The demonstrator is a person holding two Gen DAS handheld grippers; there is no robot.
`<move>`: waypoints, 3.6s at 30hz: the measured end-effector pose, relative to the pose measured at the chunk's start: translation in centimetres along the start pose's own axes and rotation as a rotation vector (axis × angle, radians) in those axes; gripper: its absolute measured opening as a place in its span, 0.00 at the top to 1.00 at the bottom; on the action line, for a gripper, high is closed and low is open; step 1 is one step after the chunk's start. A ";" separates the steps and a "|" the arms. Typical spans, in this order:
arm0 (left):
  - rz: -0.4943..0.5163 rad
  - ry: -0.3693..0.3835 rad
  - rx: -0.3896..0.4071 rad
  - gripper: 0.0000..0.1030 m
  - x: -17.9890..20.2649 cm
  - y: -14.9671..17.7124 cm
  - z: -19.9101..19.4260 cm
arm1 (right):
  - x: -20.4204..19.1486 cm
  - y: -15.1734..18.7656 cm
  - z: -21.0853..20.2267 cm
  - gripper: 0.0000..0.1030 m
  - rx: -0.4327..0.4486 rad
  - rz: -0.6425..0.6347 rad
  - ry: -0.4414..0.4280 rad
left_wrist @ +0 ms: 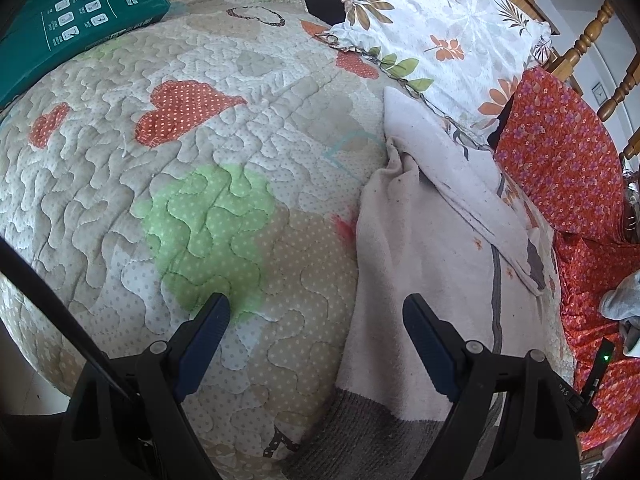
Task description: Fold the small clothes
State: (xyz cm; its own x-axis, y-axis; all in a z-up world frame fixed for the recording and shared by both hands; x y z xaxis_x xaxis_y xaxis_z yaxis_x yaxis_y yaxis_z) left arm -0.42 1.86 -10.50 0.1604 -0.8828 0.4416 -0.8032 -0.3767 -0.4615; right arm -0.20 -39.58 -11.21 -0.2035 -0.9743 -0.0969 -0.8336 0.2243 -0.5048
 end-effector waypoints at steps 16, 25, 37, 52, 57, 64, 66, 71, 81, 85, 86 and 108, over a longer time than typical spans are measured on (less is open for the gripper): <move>0.008 -0.009 -0.003 0.15 0.0 0.1 0.3 | -0.4 0.1 0.2 0.05 0.002 -0.024 0.024; 0.017 -0.017 -0.003 0.15 0.2 0.3 0.4 | -0.5 0.2 0.2 0.05 0.005 -0.027 0.032; 0.022 -0.018 -0.004 0.14 0.3 0.4 0.4 | -0.5 0.1 0.2 0.05 0.007 -0.030 0.036; -0.146 0.172 -0.036 0.14 -1.6 -0.3 -0.7 | 8.0 0.0 -4.1 0.26 0.070 0.381 -0.233; -0.076 0.272 -0.115 0.15 1.1 1.2 0.0 | 7.1 1.6 -3.3 0.39 0.011 0.373 -0.271; -0.034 0.357 -0.198 0.15 2.8 3.4 0.5 | 6.3 3.6 -3.3 0.39 -0.038 0.458 -0.475; -0.048 0.392 -0.213 0.15 2.8 3.7 0.4 | 5.7 4.5 -3.0 0.39 -0.067 0.488 -0.549; -0.133 0.476 -0.249 0.15 1.9 4.3 0.3 | 4.0 5.6 -3.4 0.38 -0.082 0.459 -0.599; -0.090 0.505 -0.301 0.25 3.3 6.8 -0.3 | 2.3 7.9 -3.6 0.38 -0.116 0.514 -0.758; -0.054 0.494 -0.342 0.33 4.2 8.4 0.2 | 1.1 9.2 -4.0 0.39 -0.123 0.480 -0.770; -0.038 0.482 -0.336 0.33 4.4 8.6 0.2 | 0.6 9.5 -4.3 0.39 -0.119 0.457 -0.758; -0.011 0.250 -0.218 0.90 3.3 8.6 -2.0 | -1.1 11.6 -5.5 0.90 -0.073 0.344 -0.499</move>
State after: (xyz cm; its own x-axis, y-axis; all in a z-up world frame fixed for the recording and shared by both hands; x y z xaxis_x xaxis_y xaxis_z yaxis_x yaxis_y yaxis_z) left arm -7.93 -3.69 -11.45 0.0456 -0.7728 0.6330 -0.9104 -0.2930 -0.2921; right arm -12.52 -35.77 -12.22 -0.2167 -0.7345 -0.6431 -0.7996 0.5114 -0.3147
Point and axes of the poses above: each gripper's, at about its wrist camera, not at the fingertips, and z roughly the way its jaws point, x to its right, y to its underside, the point moved 5 cm from there along z, roughly the way its jaws point
